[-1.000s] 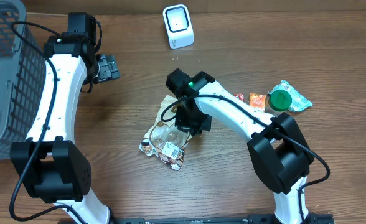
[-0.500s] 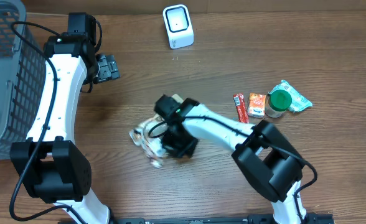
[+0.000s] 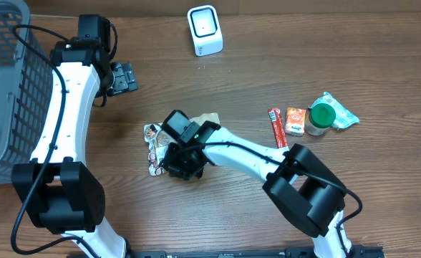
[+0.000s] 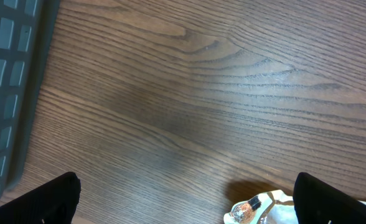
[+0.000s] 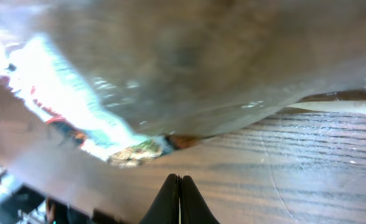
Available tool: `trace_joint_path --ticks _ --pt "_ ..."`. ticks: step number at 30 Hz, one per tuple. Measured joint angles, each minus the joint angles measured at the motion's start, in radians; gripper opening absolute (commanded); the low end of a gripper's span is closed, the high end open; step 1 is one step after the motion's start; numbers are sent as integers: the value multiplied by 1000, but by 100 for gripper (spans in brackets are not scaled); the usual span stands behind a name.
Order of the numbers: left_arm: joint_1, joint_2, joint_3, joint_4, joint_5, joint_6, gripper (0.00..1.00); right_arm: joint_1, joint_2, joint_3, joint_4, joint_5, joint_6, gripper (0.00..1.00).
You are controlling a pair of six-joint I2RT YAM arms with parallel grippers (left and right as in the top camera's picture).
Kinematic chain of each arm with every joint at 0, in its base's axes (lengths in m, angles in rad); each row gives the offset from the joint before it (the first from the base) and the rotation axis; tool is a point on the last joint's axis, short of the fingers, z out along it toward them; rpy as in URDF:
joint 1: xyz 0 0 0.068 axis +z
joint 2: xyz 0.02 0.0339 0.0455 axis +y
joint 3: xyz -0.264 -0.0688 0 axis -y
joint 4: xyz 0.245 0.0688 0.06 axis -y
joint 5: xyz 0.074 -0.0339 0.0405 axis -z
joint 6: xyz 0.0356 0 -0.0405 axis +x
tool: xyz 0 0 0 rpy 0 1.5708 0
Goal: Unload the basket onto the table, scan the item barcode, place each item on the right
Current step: 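Grasp the PanTree bag edge with the right gripper and lift it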
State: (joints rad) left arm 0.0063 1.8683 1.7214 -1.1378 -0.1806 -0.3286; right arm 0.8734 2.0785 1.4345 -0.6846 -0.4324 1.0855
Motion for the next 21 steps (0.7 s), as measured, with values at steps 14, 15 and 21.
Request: trace_joint_path --ticks 14,15,21 --pt "0 0 0 0 0 0 100 -194 -186 99 -196 66 -459 55" --pt "0 0 0 0 0 0 100 -211 -186 99 -232 100 -467 57" --pt "0 0 0 0 0 0 100 -242 -186 99 -293 234 -499 64"
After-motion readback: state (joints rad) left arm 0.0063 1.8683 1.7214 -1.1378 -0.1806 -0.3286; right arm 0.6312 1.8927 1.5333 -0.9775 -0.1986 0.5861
